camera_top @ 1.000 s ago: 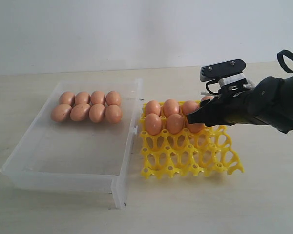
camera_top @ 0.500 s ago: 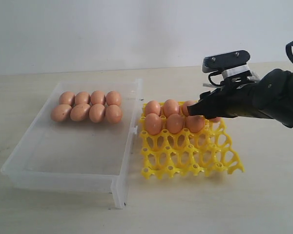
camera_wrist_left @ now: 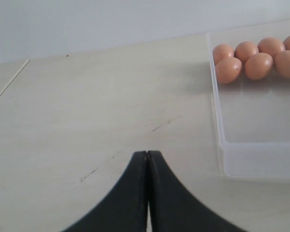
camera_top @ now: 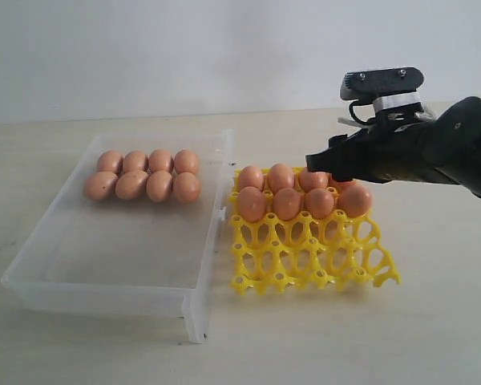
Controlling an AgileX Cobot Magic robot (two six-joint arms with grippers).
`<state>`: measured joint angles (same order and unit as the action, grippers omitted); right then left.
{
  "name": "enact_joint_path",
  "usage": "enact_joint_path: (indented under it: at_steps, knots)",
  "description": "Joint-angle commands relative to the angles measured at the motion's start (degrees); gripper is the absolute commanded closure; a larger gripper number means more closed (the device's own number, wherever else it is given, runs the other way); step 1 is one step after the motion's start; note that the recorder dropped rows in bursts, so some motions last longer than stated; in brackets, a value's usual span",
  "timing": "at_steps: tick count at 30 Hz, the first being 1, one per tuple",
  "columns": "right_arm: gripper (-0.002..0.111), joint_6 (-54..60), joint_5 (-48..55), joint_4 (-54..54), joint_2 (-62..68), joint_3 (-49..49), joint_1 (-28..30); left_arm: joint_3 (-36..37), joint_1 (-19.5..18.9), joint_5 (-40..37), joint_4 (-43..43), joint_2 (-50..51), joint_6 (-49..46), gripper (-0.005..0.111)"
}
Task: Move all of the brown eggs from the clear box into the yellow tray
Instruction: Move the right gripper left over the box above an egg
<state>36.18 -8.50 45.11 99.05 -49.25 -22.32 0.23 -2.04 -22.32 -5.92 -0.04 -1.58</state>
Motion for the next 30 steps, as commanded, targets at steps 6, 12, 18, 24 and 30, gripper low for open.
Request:
enact_joint_path:
  at_steps: [6,12,18,24,30]
  knots:
    - [0.083,1.52,30.78,-1.49,2.03,-19.03,-11.84,-0.23,0.34,0.52,0.14,0.04,0.28,0.107]
    - [0.108,-6.2,38.61,-17.94,16.57,-35.17,-22.46,-0.23,0.34,0.52,0.14,0.04,0.28,0.107]
    - [0.108,-14.77,43.12,-28.96,27.14,-37.99,-24.34,-0.23,0.34,0.52,0.14,0.04,0.28,0.107]
    - [0.108,-19.91,56.99,-38.35,27.6,-37.99,-24.34,-0.23,0.34,0.52,0.14,0.04,0.28,0.107]
    - [0.108,-21.27,57.91,-40.1,26.87,-37.99,-24.34,-0.23,0.34,0.52,0.14,0.04,0.28,0.107]
